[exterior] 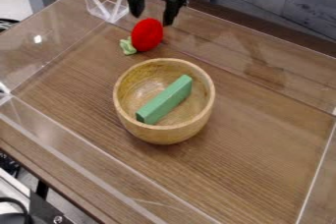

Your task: Move the red fruit to the right

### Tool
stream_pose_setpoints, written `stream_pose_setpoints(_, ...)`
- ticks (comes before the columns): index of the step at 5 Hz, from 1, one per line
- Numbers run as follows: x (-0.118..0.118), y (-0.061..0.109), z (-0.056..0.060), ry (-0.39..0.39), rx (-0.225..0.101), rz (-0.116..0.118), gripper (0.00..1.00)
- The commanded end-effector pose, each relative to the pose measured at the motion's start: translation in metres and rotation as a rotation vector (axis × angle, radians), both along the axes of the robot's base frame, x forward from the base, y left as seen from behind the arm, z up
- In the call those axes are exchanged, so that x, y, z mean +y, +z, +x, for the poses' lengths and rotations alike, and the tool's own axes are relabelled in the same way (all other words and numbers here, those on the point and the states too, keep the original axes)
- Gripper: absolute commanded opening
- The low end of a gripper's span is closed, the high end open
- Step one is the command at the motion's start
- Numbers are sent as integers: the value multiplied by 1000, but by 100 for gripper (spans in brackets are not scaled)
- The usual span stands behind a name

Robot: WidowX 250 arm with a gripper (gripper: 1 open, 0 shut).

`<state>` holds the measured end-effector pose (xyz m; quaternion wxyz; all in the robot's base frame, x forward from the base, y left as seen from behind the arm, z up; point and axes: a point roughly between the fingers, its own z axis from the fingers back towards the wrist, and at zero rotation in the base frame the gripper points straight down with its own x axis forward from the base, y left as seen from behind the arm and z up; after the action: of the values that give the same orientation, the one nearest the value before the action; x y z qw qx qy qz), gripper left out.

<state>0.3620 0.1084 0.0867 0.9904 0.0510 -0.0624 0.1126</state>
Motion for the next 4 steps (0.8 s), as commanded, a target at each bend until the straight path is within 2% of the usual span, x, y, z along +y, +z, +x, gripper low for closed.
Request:
stream_pose_setpoints(1,14,3,10,35,-56,33,100)
stream_pose_setpoints(3,32,-24,9,28,-61,45,100)
stream_pose_setpoints(4,45,-32,8,-3,-60,47,100)
